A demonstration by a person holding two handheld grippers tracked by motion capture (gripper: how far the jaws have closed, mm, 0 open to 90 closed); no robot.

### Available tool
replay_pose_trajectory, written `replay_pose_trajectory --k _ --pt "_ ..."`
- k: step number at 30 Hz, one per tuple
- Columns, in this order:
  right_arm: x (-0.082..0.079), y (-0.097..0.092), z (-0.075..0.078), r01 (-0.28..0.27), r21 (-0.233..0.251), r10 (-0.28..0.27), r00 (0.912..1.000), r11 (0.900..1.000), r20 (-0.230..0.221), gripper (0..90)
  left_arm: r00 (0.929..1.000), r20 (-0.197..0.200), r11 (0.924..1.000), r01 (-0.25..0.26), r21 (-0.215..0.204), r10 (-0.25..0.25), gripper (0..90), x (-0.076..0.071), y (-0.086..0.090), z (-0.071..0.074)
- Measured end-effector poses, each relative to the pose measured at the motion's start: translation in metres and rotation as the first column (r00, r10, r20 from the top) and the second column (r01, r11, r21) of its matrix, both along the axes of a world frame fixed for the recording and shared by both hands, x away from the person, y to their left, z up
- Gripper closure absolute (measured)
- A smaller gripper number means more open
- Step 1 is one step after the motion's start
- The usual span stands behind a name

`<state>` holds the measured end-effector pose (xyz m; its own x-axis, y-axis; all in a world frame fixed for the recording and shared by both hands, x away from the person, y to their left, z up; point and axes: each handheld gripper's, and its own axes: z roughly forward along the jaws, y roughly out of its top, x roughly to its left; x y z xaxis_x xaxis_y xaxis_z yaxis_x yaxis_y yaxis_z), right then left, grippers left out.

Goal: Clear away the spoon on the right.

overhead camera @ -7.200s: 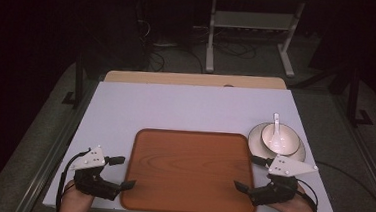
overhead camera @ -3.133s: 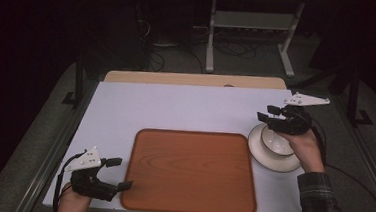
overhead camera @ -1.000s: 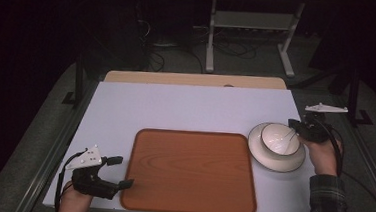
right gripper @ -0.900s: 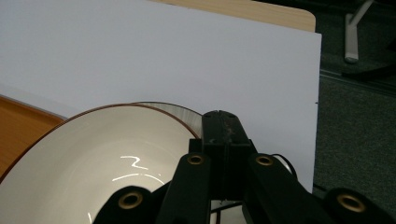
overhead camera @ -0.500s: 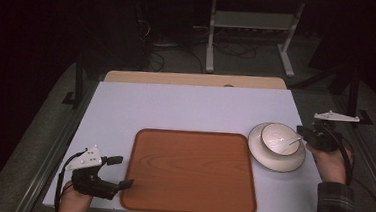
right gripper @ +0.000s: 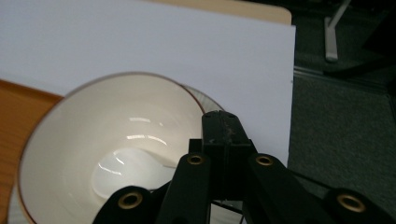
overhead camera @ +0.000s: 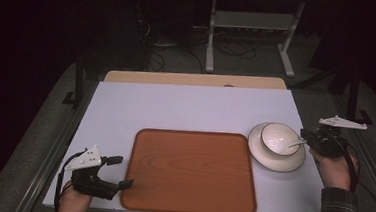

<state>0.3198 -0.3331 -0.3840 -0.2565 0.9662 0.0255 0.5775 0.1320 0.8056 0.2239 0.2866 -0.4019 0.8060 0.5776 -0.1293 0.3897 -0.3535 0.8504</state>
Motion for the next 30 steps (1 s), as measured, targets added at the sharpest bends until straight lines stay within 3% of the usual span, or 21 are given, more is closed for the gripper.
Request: replay_pose_trajectory --k 1,3,4,5,8,10,13,21,27,30 --pt "-0.002 -0.001 0.002 0.005 0.01 -0.005 0.9998 0.9999 0.021 81.0 1.0 0.001 1.0 0.001 -0.002 -0.001 13.0 0.0 0.0 0.0" --pt "-0.003 -0.002 0.003 0.004 0.019 -0.005 0.9997 0.9998 0.022 78.2 1.0 0.003 1.0 0.002 -0.003 -0.002 13.0 0.0 0.001 0.0" --pt "-0.005 -0.003 0.005 0.004 0.048 -0.006 0.9994 0.9989 0.034 65.4 1.0 0.004 1.0 0.003 -0.005 -0.003 13.0 0.0 0.001 0.0" --pt "-0.007 -0.003 0.006 0.014 0.05 -0.017 0.9988 0.9986 0.047 60.8 1.0 0.003 1.0 0.004 -0.004 -0.004 13.0 0.0 0.001 0.0" --pt "-0.011 -0.004 0.008 0.046 0.034 -0.049 0.9959 0.9984 0.076 54.3 1.0 0.002 1.0 0.003 -0.005 -0.003 13.0 0.001 0.001 0.0" --pt "-0.017 -0.006 0.01 0.051 0.045 -0.055 0.9943 0.9977 0.092 41.7 1.0 -0.001 1.0 -0.002 -0.005 0.002 13.0 0.001 0.0 0.0" --pt "-0.022 -0.01 0.008 0.06 0.056 -0.065 0.9945 0.9966 0.082 32.5 1.0 0.001 1.0 0.001 0.001 -0.001 13.0 0.002 -0.001 0.0" --pt "-0.031 -0.026 -0.003 0.079 0.111 -0.09 0.9919 0.9907 0.09 24.3 1.0 -0.002 1.0 0.009 0.001 -0.009 13.0 0.005 -0.005 0.0" --pt "-0.029 -0.029 -0.015 0.061 0.164 -0.075 0.9937 0.9845 0.083 23.7 0.9995 -0.001 0.9995 0.032 0.004 -0.032 13.0 0.008 -0.008 0.0" --pt "-0.026 -0.026 -0.018 0.053 0.158 -0.064 0.9956 0.9861 0.068 23.7 0.9993 -0.001 0.9993 0.039 0.002 -0.039 13.0 0.009 -0.009 0.0"
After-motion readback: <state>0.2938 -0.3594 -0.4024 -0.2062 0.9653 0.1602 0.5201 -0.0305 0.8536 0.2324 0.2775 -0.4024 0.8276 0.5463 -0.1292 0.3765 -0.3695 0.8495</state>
